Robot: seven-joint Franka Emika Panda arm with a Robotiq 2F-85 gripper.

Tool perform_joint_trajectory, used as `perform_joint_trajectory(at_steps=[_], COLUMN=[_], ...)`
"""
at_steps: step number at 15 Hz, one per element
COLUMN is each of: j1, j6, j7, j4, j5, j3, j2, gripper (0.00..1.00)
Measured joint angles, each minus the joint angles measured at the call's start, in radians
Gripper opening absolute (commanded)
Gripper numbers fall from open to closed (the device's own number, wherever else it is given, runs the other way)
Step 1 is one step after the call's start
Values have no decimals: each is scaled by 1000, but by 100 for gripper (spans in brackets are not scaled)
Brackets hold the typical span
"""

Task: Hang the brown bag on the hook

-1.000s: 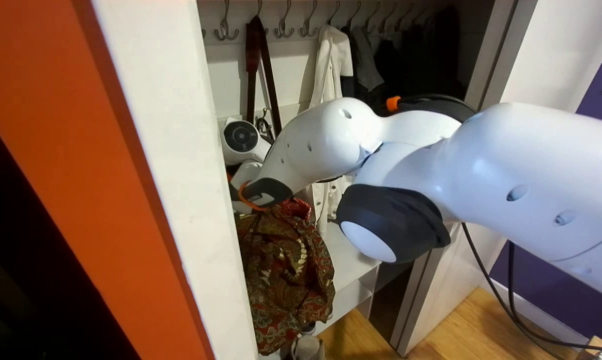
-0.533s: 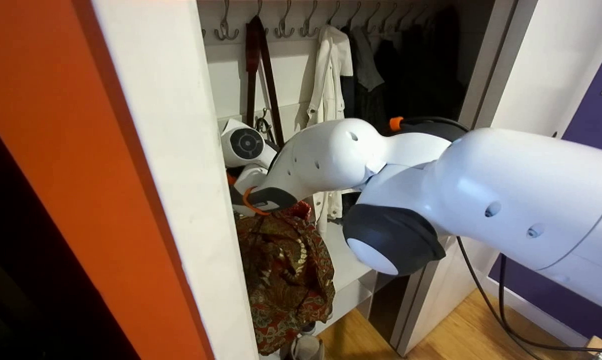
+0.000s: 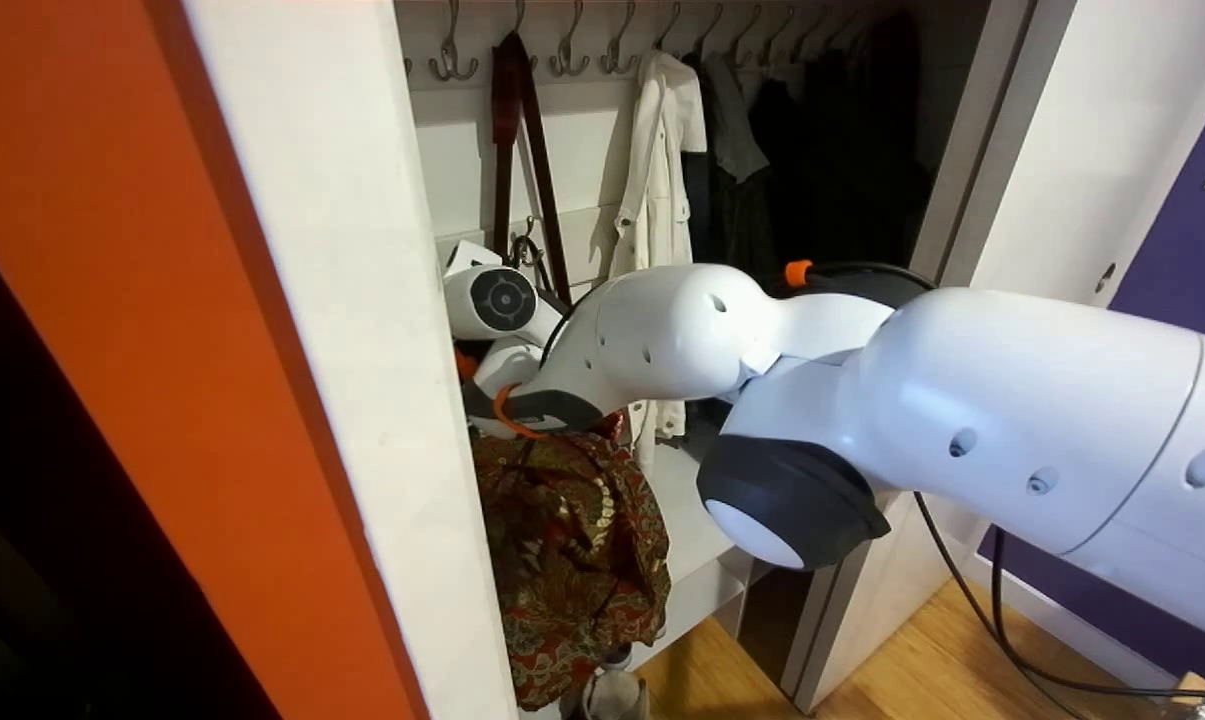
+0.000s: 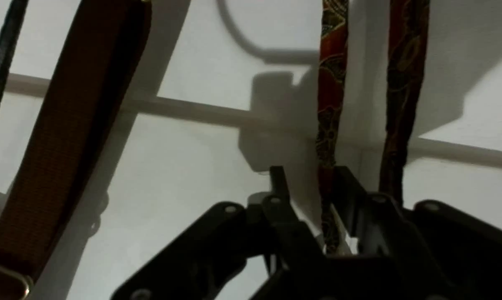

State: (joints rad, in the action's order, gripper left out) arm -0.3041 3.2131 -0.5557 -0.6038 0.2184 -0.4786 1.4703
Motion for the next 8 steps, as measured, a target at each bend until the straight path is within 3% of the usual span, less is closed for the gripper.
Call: perform_joint_trajectory(at_steps=[4,8], j1=[4,-2], j6=[23,48], j7=[-4,-22], j4=[19,34], j5=[0,-25], j3=[-14,-76], j2=[13,12], gripper=[0,0])
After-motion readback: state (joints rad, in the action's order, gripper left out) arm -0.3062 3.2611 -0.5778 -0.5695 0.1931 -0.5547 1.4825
